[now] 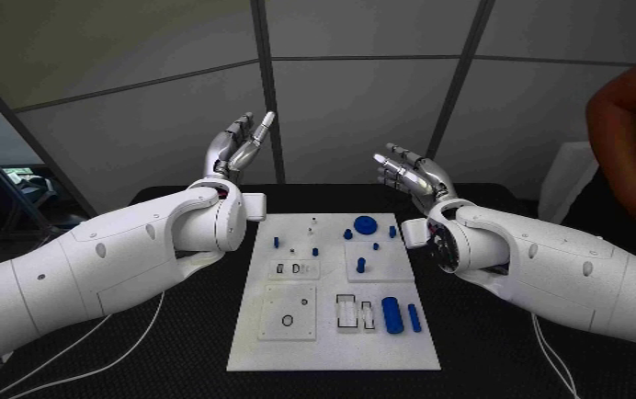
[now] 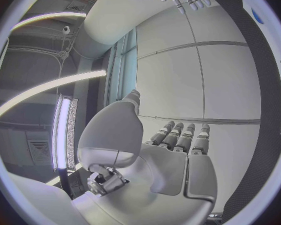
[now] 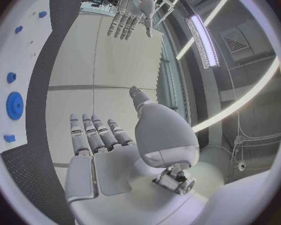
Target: Assemble the parts on the task board
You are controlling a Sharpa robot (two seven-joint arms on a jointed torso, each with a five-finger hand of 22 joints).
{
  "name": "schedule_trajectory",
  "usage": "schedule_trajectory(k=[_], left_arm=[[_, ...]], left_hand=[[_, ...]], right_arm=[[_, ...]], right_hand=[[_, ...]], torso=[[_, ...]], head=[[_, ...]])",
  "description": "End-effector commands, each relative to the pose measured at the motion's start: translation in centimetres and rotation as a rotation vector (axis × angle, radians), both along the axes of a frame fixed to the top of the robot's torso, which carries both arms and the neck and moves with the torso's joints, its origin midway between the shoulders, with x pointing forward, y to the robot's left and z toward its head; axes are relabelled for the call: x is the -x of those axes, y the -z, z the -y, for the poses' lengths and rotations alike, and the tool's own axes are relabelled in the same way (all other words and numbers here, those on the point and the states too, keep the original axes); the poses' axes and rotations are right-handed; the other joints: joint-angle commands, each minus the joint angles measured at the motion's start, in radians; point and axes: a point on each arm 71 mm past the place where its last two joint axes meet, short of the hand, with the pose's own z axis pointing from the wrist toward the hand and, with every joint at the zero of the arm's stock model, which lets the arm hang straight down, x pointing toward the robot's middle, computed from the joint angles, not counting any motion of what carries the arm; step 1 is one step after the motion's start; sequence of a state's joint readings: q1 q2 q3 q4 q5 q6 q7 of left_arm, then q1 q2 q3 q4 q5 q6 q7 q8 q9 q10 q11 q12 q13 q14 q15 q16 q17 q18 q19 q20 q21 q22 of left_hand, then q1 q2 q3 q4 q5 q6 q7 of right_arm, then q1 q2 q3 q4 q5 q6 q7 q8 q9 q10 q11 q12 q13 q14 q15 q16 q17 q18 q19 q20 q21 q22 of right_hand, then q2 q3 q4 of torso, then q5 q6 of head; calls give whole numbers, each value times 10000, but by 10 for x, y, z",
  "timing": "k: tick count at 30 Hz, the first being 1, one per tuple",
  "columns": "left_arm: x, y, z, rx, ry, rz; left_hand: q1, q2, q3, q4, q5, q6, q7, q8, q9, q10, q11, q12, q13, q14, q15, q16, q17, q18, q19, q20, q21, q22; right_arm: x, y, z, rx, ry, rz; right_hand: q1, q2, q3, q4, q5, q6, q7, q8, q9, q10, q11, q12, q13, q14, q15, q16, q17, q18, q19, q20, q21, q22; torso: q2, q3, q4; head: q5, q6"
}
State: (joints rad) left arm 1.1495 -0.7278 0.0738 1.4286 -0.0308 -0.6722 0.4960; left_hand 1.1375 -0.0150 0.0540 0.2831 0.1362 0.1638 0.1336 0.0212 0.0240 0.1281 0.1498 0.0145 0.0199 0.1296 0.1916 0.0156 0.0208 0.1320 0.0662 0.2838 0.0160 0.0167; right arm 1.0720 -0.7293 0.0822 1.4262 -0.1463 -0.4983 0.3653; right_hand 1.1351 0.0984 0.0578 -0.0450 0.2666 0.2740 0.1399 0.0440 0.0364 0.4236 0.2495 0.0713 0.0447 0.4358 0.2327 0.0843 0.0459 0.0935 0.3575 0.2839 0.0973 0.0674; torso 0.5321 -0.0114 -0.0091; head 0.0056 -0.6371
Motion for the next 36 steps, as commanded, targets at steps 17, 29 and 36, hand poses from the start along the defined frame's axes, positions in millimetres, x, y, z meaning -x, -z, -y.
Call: schedule_trajectory(k=[17, 29, 36], left_arm=[[12, -8, -19, -112, 822, 256], [37, -16, -15, -230, 1879, 299], [49, -19, -8, -107, 2372, 222]], left_hand=[[1867, 107, -173, -717, 11, 6114, 1181, 1306, 608, 7097, 616, 1541, 529, 7630, -195, 2070, 851, 504, 6507, -23, 3137, 1430], [2407, 189, -257, -1165, 10, 7698, 762, 1482, 474, 9020, 84, 1605, 523, 9561, -788, 2166, 1477, 517, 8164, -584, 3985, 1707], [2421, 183, -272, -1184, 9, 7707, 770, 1428, 447, 9046, 91, 1538, 510, 9556, -784, 2091, 1507, 511, 8189, -594, 4003, 1712]], right_arm=[[-16, -34, 12, 6271, -1819, 3989], [-24, -52, 6, 10269, -2872, 4415], [-24, -53, -5, 12498, -3217, 4444]], right_hand=[[1760, -397, 1680, -1714, -279, 7115, 654, 759, 333, 6996, -1055, 436, 182, 6989, -1254, 828, 252, 933, 4966, -540, 2270, 670], [1587, -911, 2146, -1906, -344, 8036, 251, 632, 322, 8334, -1569, 84, 196, 9442, -2049, 1433, 771, 894, 6551, -1433, 3934, 1473], [1393, -1208, 2082, -1781, -420, 7954, 148, 311, 305, 8139, -1627, -98, 188, 10781, -2319, 3048, 1760, 880, 7475, -1914, 5359, 2251]], torso=[[559, 20, 173], [1198, -26, 427], [1532, -69, 593]], head=[[-117, 153], [-374, 319], [-482, 344]])
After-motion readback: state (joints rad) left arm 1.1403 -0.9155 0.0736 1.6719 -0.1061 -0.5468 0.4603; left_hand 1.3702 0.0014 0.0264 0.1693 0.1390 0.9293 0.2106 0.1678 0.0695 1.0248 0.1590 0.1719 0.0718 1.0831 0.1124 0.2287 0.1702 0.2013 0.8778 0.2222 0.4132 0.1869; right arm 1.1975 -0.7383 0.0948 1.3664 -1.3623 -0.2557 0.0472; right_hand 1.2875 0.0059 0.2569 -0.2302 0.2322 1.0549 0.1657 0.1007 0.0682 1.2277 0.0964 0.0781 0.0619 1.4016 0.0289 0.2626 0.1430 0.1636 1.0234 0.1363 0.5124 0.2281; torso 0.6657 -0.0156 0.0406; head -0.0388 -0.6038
